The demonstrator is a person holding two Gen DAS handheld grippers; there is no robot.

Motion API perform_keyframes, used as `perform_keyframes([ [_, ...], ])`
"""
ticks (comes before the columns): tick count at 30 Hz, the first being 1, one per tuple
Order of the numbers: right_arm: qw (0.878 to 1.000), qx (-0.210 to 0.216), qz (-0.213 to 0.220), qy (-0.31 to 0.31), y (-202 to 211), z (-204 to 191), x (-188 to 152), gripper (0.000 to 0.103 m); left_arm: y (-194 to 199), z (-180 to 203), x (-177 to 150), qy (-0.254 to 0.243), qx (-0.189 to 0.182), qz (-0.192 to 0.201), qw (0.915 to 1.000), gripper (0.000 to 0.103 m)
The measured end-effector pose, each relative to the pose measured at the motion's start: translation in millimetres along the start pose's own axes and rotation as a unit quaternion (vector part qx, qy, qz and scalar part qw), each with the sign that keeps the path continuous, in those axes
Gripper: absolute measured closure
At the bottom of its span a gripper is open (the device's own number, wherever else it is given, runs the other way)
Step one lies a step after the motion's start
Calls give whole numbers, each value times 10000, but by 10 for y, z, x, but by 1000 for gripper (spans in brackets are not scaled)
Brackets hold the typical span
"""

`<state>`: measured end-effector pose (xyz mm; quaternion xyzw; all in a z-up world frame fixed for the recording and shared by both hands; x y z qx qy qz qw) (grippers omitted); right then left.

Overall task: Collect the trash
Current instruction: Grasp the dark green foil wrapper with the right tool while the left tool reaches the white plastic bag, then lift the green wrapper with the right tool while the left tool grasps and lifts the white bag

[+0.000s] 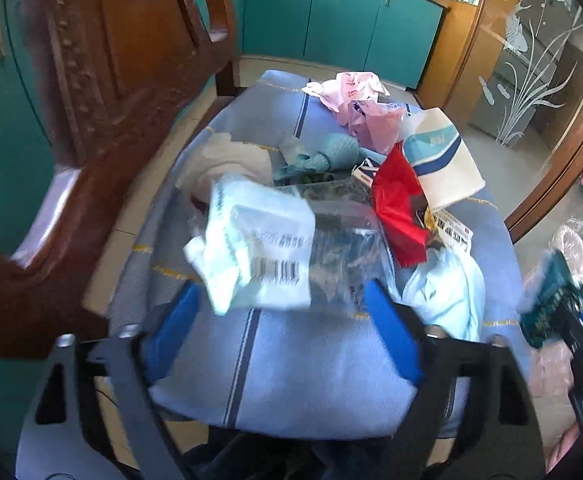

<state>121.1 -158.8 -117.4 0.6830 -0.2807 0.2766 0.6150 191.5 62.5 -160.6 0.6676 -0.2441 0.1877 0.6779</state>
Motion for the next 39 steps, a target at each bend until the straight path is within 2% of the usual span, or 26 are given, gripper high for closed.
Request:
perform_keyframes([
  [2, 10000, 3, 23, -20, 20, 11, -9, 62, -90, -21, 25, 14, 79, -72, 9999, 13],
  [3, 10000, 3, 26, -43, 26, 24, -17, 62, -137, -25, 24, 10, 66, -121, 9999, 20],
  [4, 10000, -2, 19, -73, 33, 43, -32, 62, -165, -18, 10, -2, 36, -177, 9998, 34],
  [5, 10000, -7, 8, -97, 28, 59, -45, 62, -217, -24, -12, 3, -20, -269, 9996, 34],
  [6, 9999, -12, -3, -110, 23, 67, -57, 62, -231, -35, -36, 43, -68, -271, 9996, 39],
  [7, 9999, -15, -25, -128, 7, 78, -76, 62, -242, -47, -54, 95, -131, -270, 9995, 46],
  [9, 9999, -18, -47, -144, -14, 78, -98, 62, -279, -62, -67, 187, -364, -304, 9987, 67],
  [11, 9999, -26, -50, -145, -16, 78, -119, 62, -258, -54, -78, 158, -346, -259, 9989, 73],
  [13, 9999, -49, -25, -138, 5, 80, -130, 62, -191, -25, -88, 112, -359, -167, 9992, 87],
  [19, 9997, -56, 177, -175, 122, 83, -92, 62, 214, 39, -118, 79, -161, 471, 9987, 89],
  [26, 9986, -3, 483, -196, 307, 37, -13, 62, 870, 198, -40, -193, 248, 1416, 9894, 89],
  [28, 9984, -2, 540, -170, 347, 20, -1, 62, 1012, 278, -28, -341, 315, 1580, 9863, 98],
  [29, 9983, -14, 558, -157, 363, 19, 5, 62, 1087, 327, -25, -435, 355, 1660, 9845, 98],
  [33, 9982, -39, 592, -131, 399, 16, 3, 62, 1216, 461, -37, -600, 285, 1794, 9815, 98],
  [39, 9985, -58, 516, -166, 378, 30, -68, 62, 1009, 430, -100, -505, -19, 1537, 9868, 98],
])
Point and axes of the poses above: each gripper's, at about its wrist camera, not at the fingertips, and y roughly against the way its jaws point, z to its right, x to its top, the point moved 4 cm from there along -y, roughly the way its jaws point, and after that the axes turned 10 degrees about -y, right-handed, at the moved point
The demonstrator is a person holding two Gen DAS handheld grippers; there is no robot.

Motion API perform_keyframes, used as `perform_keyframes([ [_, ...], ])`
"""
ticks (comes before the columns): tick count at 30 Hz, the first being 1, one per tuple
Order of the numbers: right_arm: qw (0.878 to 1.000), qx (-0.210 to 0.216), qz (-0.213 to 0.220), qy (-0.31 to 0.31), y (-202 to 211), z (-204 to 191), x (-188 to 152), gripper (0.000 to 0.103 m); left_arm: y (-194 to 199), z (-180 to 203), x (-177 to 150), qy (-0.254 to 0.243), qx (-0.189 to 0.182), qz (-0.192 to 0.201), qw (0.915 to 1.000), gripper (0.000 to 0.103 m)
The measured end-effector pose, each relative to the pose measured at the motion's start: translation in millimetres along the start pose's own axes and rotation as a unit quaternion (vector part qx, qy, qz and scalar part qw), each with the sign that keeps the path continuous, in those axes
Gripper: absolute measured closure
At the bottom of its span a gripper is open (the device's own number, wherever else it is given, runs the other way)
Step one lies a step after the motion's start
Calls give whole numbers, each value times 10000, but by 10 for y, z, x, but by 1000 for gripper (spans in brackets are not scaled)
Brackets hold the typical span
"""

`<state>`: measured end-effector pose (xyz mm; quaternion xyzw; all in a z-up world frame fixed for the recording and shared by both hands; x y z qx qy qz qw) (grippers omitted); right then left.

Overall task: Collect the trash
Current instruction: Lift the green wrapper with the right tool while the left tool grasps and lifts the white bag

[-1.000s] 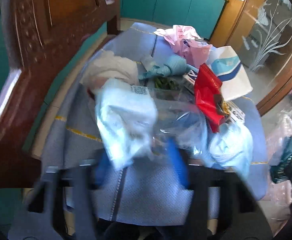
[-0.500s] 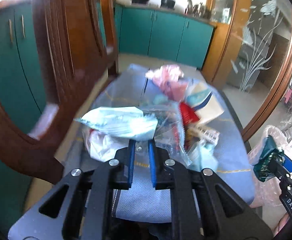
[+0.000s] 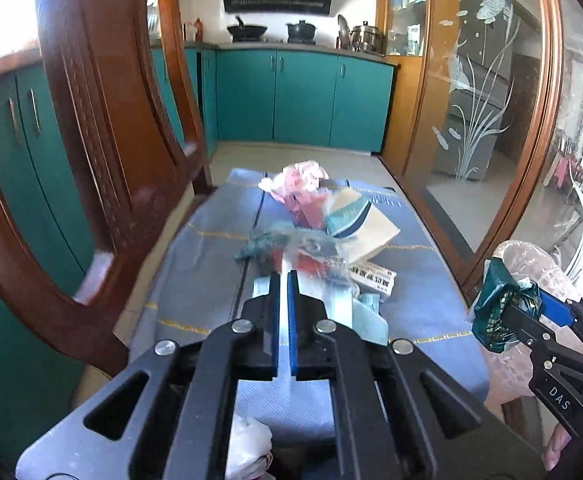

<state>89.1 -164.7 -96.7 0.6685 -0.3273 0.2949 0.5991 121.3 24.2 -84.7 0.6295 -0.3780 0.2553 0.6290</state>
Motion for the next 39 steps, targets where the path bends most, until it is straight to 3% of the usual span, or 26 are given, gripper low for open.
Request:
perform_keyframes([
  [2, 10000, -21, -23, -16, -4, 10, -11, 62, -66, -97, -57, 84, -110, -119, 9998, 80],
  [3, 10000, -28, -35, -41, -5, 27, -20, 62, -83, -173, -83, 137, -75, -171, 9997, 58],
  [4, 10000, -25, -39, -60, -3, 34, -23, 62, -71, -271, -107, 235, 14, -181, 9996, 47],
  [9, 9998, -15, -107, -166, -40, 63, -61, 61, 0, -493, -206, 315, 197, -360, 9987, 41],
  [12, 9997, 9, -150, -187, -60, 46, -81, 61, -33, -439, -316, 28, 238, -822, 9963, 33],
  [14, 9998, 14, -119, -153, -47, 33, -79, 61, -50, -365, -441, -172, 24, -1139, 9933, 27],
  [17, 9997, 26, -136, -196, -59, 49, -71, 61, -161, -294, -654, -527, 32, -1731, 9835, 23],
  [18, 9996, 36, -149, -216, -66, 53, -73, 61, -198, -297, -723, -571, 27, -1835, 9814, 24],
  [22, 9996, 24, -146, -233, -64, 56, -78, 61, -373, -262, -922, -621, -62, -2338, 9703, 52],
  [23, 9996, 21, -140, -249, -62, 66, -75, 61, -394, -235, -945, -680, -83, -2360, 9693, 58],
  [25, 9995, 10, -129, -284, -58, 84, -68, 61, -414, -177, -971, -759, -171, -2360, 9686, 85],
  [28, 9995, -18, -112, -302, -56, 103, -71, 61, -403, -141, -952, -764, -195, -2197, 9724, 98],
  [31, 9995, -28, -102, -305, -53, 110, -78, 61, -292, -142, -838, -675, -206, -1823, 9807, 99],
  [35, 9995, -25, -70, -305, -39, 102, -70, 61, 29, -133, -537, -577, -98, -995, 9933, 99],
  [39, 9997, -28, -9, -262, 1, 64, -56, 61, 309, -179, -240, -387, 110, -227, 9989, 100],
])
Point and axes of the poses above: each gripper's, at about its wrist camera, not at the fingertips, and y roughly against the way its jaws point, z to its right, x to its top, the point moved 4 cm from there along -y, roughly the way its jaws point, and after that the axes turned 10 degrees about -y, right-handed, at the moved point
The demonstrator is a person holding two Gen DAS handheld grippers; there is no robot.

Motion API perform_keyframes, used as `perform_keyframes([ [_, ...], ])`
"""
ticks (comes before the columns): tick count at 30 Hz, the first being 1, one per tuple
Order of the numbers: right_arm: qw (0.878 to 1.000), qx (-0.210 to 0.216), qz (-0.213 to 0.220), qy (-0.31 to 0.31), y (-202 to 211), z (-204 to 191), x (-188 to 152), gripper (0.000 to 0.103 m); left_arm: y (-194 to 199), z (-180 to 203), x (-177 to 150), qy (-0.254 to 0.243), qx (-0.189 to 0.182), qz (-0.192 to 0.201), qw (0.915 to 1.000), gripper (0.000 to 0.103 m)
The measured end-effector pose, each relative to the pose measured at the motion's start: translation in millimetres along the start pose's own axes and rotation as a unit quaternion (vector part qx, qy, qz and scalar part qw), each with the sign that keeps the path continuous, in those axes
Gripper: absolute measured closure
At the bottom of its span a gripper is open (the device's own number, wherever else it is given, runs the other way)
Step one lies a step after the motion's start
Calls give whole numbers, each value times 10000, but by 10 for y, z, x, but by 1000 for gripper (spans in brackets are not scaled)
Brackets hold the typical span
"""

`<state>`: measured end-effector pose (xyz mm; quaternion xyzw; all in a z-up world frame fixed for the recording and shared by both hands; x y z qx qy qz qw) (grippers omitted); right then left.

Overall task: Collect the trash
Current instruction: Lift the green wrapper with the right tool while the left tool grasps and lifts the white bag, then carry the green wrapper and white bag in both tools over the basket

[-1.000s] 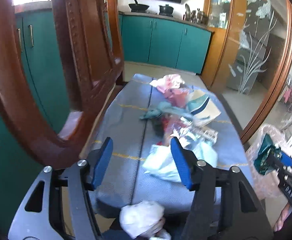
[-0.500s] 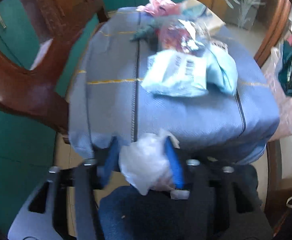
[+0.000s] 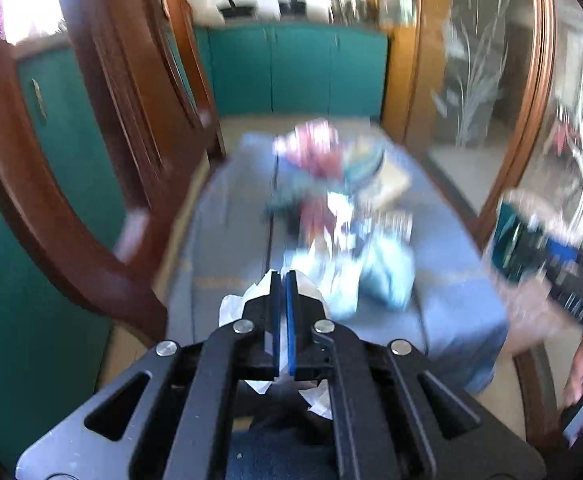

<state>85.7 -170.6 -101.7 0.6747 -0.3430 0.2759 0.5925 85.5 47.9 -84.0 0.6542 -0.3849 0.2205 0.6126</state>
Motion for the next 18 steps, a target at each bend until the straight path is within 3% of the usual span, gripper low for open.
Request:
perform_keyframes([
  [8, 9999, 12, 130, 83, 78, -51, 44, 61, 392, 39, 343, -28, 703, 866, 9938, 100],
  [18, 9989, 95, 411, 206, 309, -182, 165, 61, 521, 111, 440, -123, 749, 1045, 9916, 100],
])
Point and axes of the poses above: each gripper's, at about its wrist camera, not at the fingertips, and y roughly against the way its jaws point, z to its right, x to its top, the point moved 4 cm from there along -y, roughly the way its jaws point, and after that the axes turned 10 degrees about -y, right-handed, at the moved point
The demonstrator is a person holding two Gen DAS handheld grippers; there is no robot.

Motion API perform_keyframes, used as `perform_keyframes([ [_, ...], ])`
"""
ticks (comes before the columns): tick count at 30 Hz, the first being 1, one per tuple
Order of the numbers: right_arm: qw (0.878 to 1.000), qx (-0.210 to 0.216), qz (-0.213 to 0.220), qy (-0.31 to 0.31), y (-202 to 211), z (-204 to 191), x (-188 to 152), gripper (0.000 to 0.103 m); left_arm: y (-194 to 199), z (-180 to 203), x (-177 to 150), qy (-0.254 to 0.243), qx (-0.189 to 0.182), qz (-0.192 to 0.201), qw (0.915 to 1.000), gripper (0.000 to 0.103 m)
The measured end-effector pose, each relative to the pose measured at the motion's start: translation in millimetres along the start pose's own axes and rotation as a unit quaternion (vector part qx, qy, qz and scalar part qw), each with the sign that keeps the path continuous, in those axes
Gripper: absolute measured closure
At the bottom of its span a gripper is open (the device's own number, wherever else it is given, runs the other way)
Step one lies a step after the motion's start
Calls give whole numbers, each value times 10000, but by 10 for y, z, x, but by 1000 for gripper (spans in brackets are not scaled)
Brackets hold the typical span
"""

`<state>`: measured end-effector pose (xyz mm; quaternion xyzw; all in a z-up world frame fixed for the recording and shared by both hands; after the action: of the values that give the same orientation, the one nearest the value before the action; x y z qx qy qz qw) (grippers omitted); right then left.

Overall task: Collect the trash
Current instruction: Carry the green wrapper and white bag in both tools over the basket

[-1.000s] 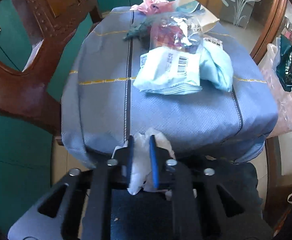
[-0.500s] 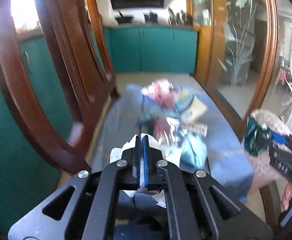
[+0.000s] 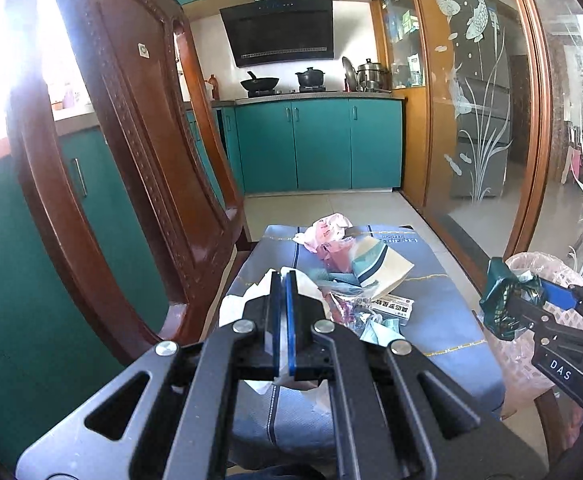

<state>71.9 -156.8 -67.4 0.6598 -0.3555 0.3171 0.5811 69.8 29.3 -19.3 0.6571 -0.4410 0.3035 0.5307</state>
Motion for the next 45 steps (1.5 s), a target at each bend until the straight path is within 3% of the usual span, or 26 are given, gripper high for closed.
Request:
perform_keyframes([
  [45, 9996, 170, 235, -17, 235, -88, 58, 61, 69, -39, -21, 42, 136, 39, 9999, 100],
])
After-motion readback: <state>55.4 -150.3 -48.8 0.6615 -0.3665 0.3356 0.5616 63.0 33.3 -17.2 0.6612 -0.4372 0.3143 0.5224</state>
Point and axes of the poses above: each gripper's, at about its wrist camera, not at the fingertips, and y roughly against the way its jaws point, z to its right, x to its top, the point moved 4 cm from there along -y, roughly the way its jaws point, and after that the axes turned 10 degrees about -y, right-handed, at the moved point
